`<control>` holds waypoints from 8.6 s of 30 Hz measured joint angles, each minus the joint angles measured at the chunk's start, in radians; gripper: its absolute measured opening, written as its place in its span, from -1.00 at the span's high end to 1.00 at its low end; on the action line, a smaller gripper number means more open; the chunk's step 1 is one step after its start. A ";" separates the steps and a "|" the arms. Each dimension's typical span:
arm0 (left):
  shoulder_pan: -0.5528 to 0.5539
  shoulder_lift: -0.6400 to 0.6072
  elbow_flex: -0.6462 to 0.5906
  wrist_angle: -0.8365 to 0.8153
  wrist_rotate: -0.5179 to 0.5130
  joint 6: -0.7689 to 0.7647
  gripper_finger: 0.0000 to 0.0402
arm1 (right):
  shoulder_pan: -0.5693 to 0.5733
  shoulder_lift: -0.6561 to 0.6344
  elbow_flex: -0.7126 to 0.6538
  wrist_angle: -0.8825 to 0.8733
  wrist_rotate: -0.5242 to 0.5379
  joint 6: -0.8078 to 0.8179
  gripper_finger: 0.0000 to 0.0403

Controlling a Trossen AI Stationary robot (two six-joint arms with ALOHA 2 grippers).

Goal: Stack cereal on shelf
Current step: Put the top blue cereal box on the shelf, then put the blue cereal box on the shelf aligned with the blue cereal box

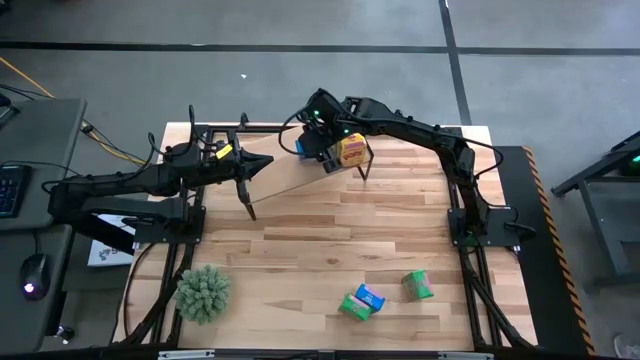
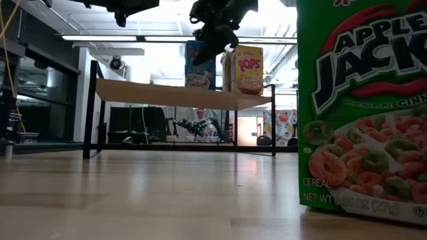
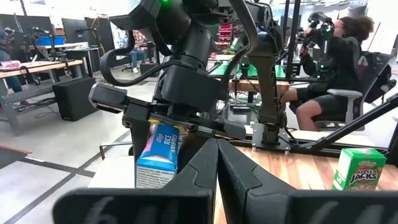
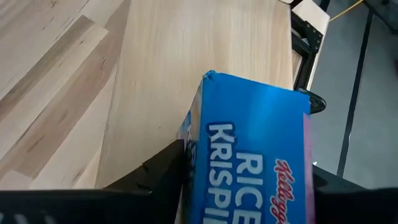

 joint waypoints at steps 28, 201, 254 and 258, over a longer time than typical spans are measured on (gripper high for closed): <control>0.000 0.000 0.000 -0.001 0.000 0.000 0.98 | 0.000 -0.002 0.055 0.002 0.074 -0.013 -0.14; 0.000 0.105 0.000 0.007 0.015 -0.113 0.98 | 1.010 -0.120 -0.446 -0.232 0.423 1.878 0.37; 0.000 0.105 0.000 0.007 0.015 -0.115 0.98 | 0.933 -0.128 -0.446 -0.207 0.524 1.680 0.36; 0.000 0.105 0.000 0.007 0.015 -0.115 0.98 | 0.920 -0.128 -0.446 -0.206 0.504 1.682 0.36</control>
